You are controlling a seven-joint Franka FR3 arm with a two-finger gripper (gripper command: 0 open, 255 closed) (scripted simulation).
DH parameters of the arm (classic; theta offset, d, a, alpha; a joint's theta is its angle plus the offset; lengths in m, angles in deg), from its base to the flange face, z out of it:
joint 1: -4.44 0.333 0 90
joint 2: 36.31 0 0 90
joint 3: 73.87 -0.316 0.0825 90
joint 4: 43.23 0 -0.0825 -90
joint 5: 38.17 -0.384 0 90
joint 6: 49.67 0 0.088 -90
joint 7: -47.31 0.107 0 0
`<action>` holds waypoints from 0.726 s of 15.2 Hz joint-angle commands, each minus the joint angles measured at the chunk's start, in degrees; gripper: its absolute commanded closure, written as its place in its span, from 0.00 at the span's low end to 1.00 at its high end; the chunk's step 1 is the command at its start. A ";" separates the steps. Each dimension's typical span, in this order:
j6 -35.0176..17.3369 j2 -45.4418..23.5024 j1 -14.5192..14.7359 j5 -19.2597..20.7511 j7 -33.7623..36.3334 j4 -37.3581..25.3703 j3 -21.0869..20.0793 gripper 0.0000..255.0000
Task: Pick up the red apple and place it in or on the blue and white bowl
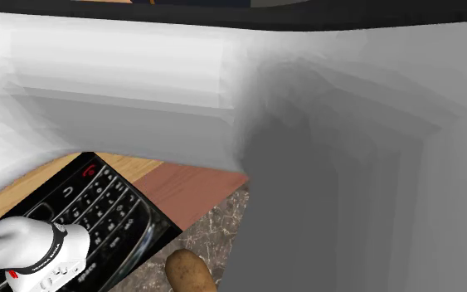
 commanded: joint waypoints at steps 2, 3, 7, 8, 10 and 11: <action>-2.36 0.50 0.42 0.24 -0.26 2.82 0.04 1.00; -3.27 0.76 0.70 0.40 -0.22 3.98 0.05 1.00; -6.79 1.60 1.62 0.90 -0.10 8.26 0.05 1.00; -7.63 1.75 1.81 0.99 -0.08 9.25 0.04 1.00; -9.30 2.00 2.15 1.13 -0.05 11.15 0.02 1.00; -10.11 2.10 2.29 1.17 -0.05 12.05 0.00 1.00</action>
